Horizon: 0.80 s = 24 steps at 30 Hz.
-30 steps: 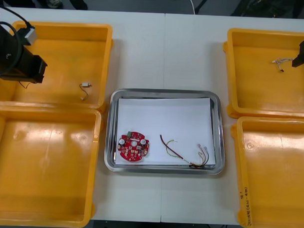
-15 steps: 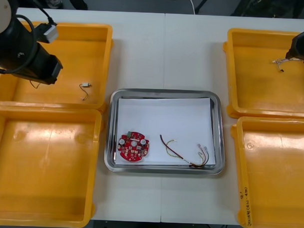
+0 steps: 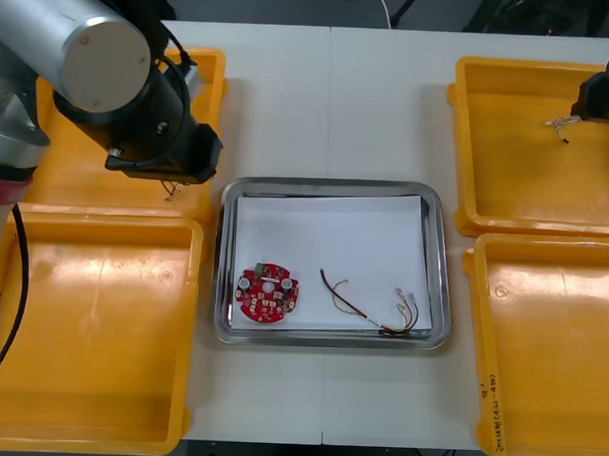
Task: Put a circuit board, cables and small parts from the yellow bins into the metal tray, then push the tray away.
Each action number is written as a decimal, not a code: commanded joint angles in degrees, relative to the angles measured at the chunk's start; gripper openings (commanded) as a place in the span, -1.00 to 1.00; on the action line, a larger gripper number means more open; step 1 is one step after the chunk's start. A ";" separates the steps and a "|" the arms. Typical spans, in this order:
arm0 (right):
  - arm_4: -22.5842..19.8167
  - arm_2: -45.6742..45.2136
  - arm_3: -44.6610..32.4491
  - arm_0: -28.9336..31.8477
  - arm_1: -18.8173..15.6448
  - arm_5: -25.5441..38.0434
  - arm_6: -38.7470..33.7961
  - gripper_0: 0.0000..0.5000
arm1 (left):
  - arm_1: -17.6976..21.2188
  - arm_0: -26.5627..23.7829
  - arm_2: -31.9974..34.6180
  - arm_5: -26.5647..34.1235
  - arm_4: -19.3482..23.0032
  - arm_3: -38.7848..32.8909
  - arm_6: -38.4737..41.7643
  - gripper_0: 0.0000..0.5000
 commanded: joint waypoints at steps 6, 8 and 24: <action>-0.18 2.26 3.52 -3.03 2.23 -8.10 1.20 1.00 | -3.01 -3.10 -11.24 -7.73 -3.57 -2.11 10.81 -1.00; -0.44 2.26 4.66 -3.03 2.75 -10.03 1.55 1.00 | -3.01 -3.10 -13.00 -8.96 -3.83 -2.11 11.86 -1.00; -0.53 2.26 6.94 -1.45 3.19 -14.16 4.89 1.00 | -2.75 -3.10 -23.64 -19.68 -6.47 4.49 13.88 -1.00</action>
